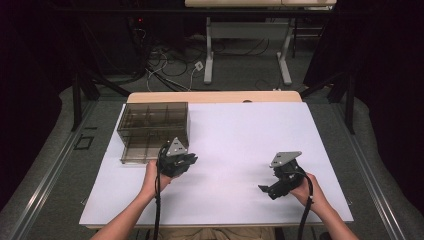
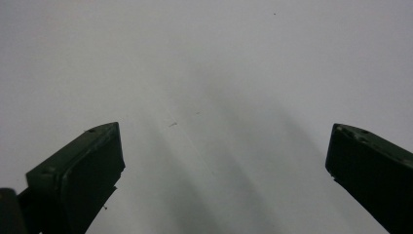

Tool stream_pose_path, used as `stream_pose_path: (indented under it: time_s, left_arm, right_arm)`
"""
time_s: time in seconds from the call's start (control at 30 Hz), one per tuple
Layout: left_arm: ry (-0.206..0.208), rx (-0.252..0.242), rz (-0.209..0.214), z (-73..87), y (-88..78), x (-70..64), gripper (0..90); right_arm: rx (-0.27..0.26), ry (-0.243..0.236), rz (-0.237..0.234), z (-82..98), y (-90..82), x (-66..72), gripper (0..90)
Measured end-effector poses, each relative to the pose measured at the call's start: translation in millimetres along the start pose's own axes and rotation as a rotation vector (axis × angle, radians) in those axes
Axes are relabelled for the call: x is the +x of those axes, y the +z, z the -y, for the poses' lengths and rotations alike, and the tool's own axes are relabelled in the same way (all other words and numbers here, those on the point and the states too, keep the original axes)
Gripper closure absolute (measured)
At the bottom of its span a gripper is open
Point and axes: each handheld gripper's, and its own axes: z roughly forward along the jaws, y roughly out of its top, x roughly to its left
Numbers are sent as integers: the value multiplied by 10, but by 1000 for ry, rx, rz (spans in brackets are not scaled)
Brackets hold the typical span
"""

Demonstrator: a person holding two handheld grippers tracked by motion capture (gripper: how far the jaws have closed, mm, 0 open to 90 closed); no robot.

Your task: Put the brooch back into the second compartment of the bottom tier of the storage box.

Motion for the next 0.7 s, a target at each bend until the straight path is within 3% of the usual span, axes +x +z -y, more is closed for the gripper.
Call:
stream_pose_path:
  time_s: [0.7]
  left_arm:
    - [-37, -4, -64, 68, -165, 203, 813]
  right_arm:
    - [-2, -9, 4, 0, -3, 1, 0]
